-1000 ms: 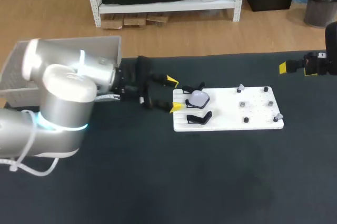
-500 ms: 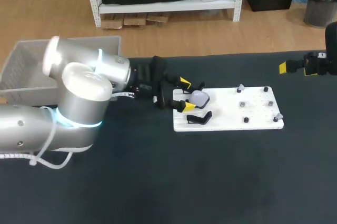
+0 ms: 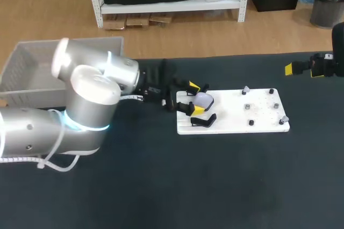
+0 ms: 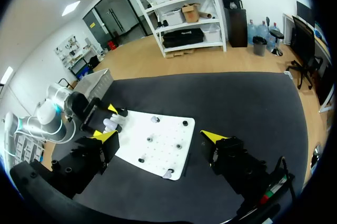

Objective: Pick up each earbud case from the left stands, insert the matching earbuds, close the lid, and place the case in the box.

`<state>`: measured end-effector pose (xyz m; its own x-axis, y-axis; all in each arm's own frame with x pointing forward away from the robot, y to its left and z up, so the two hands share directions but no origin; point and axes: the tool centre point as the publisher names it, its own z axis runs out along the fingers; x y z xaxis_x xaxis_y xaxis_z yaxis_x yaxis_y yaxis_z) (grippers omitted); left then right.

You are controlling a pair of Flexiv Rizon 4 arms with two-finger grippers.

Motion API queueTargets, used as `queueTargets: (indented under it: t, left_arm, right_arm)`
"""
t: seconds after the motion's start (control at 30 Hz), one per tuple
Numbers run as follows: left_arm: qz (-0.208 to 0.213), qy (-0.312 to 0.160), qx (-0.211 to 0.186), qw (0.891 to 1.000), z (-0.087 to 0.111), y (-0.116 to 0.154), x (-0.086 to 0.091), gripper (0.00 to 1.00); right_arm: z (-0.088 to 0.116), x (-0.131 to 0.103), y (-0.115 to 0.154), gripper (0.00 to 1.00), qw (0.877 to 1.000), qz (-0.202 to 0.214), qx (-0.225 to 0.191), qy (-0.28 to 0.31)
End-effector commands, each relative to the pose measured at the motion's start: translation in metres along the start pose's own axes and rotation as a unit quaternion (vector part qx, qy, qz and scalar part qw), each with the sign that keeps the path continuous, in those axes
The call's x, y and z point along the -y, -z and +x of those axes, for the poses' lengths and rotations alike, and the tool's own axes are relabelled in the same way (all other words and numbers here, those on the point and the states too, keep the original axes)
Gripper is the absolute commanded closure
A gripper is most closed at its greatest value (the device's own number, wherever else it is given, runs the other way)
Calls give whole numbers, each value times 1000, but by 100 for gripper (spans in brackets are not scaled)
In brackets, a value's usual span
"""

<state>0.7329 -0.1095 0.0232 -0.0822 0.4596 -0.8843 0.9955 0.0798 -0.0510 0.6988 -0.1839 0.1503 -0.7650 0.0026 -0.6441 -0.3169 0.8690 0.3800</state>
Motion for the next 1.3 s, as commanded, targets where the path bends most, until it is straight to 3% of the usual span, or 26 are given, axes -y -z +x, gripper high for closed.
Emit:
queueTargets:
  t: [0.03,0.2,0.47,0.73,1.3]
  left_arm:
    - [5,2,-4,1000,1,-5,-4,17]
    - [7,5,-2,1000,2,-6,-4,22]
    - [15,7,2,1000,3,-8,-2,40]
    - [20,10,4,1000,5,-10,1,42]
    - [23,12,8,1000,7,-12,1,57]
  right_arm:
    - [0,1,-1,0,1000,-1,0,0]
    - [0,1,-1,0,1000,-1,0,0]
    - [0,1,-1,0,1000,-1,0,0]
    - [0,1,-1,0,1000,-1,0,0]
    - [0,1,-1,0,1000,-1,0,0]
